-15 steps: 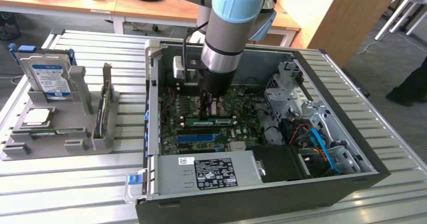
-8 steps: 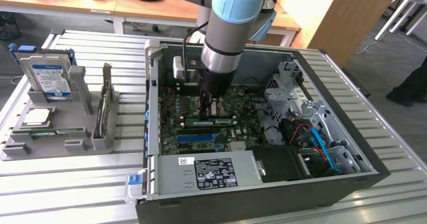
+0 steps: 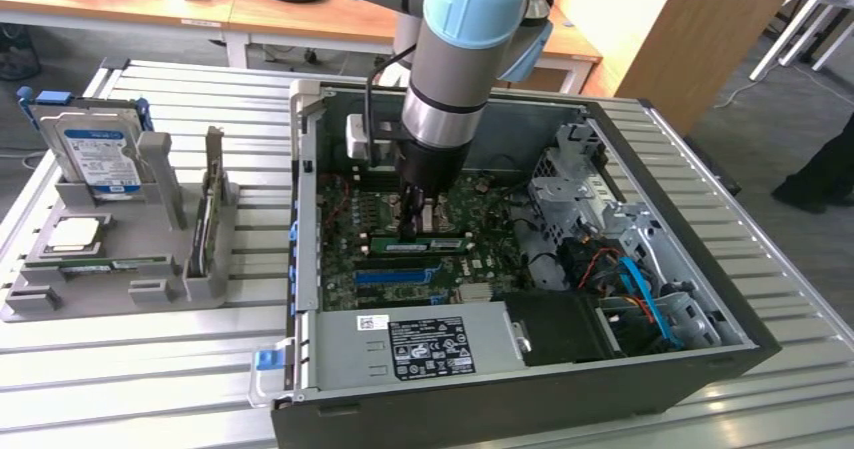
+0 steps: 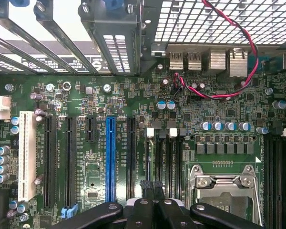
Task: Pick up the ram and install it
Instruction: 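Press down the ram until it locks into place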
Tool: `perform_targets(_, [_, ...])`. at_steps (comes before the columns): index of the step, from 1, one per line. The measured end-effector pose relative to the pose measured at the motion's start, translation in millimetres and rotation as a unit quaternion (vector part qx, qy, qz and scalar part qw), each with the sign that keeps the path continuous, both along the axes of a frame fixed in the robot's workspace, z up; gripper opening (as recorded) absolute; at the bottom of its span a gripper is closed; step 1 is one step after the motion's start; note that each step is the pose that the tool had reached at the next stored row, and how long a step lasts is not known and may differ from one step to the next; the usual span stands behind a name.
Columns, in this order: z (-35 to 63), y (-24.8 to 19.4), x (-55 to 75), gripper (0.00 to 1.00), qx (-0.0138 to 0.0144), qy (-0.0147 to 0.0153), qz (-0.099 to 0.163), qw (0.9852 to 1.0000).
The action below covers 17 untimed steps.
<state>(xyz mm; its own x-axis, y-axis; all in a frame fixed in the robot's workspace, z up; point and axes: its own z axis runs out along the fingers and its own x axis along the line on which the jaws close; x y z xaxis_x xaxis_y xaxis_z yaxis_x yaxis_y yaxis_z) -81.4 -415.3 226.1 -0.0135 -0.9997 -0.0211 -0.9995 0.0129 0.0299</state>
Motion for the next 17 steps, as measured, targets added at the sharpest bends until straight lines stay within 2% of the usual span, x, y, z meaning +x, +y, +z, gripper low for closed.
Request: perform_targets(17, [-2.6, -0.1, -0.2, 0.11, 0.0000, 0.0000, 0.000, 1.0000])
